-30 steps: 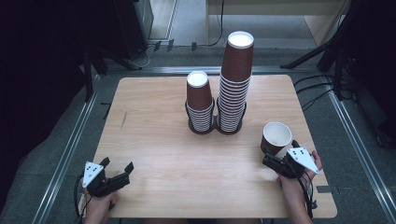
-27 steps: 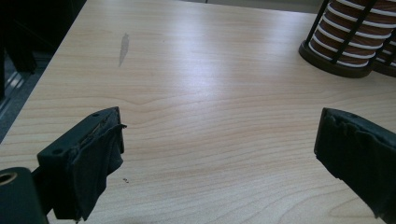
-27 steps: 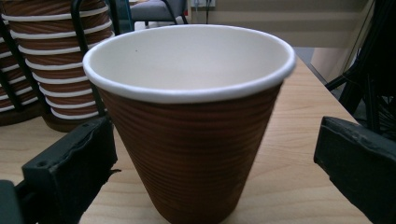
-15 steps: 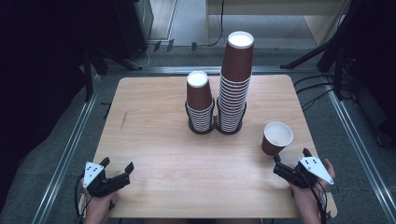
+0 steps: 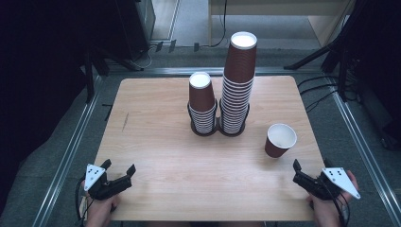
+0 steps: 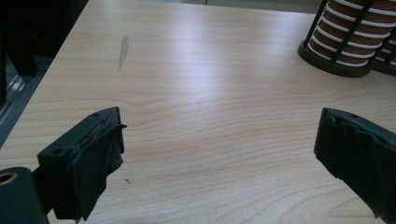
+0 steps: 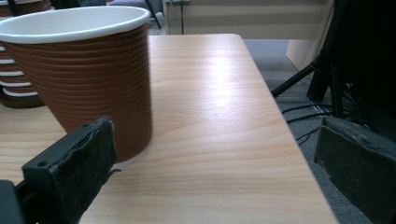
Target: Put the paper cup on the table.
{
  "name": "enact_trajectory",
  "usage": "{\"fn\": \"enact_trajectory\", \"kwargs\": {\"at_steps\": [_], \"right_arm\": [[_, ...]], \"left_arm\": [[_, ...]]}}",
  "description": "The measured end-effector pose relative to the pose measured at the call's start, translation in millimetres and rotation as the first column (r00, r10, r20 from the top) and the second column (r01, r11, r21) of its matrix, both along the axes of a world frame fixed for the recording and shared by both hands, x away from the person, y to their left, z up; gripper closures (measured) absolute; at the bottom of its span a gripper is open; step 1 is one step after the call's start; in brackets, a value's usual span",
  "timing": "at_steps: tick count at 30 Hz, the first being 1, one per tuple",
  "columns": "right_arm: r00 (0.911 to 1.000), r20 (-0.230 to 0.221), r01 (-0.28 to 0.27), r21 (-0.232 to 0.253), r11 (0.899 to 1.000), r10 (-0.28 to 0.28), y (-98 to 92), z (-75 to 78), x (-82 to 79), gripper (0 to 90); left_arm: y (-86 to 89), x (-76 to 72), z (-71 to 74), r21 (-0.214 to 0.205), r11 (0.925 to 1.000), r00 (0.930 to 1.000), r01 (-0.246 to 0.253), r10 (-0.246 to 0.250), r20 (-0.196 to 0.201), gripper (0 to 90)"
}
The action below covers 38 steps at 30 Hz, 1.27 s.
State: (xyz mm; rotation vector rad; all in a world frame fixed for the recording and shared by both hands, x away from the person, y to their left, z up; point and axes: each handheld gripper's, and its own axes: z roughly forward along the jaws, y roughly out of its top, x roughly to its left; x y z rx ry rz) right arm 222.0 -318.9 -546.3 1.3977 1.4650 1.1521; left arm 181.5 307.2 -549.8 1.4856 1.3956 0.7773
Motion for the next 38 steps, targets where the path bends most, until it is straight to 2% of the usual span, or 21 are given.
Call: {"fn": "enact_trajectory", "kwargs": {"at_steps": [5, 15, 19, 21, 38], "right_arm": [[0.9995, -0.005, 0.032, 0.012, 0.999, -0.032, -13.8, -0.4, -6.8, 0.0], [0.9984, -0.005, 0.057, 0.008, 0.998, -0.057, -31.0, -1.1, -20.2, 0.0], [0.9982, -0.012, 0.06, 0.016, 0.998, -0.059, -33.2, -1.4, -23.6, 0.0], [0.9973, -0.024, 0.07, 0.005, 0.998, -0.07, -33.9, -2.1, -24.6, 0.0], [0.9958, -0.026, 0.088, 0.018, 0.996, -0.088, -34.7, -2.2, -25.0, 0.0]], "left_arm": [[-0.6, -0.2, 0.0, 0.003, 1.0, 1.0, -0.001, 0.001, -0.001, 2.0], [-1.3, -0.2, -0.3, 0.01, 0.9999, 1.0, 0.002, -0.002, -0.002, 2.1], [-1.4, -0.2, -0.4, 0.013, 0.9999, 1.0, 0.001, -0.001, -0.003, 2.1], [-1.4, -0.3, -0.4, 0.014, 0.9999, 1.0, 0.002, -0.001, -0.004, 2.1], [-1.1, 0.7, -0.9, 0.004, 1.0, 1.0, 0.004, -0.004, -0.008, 2.1]]}}
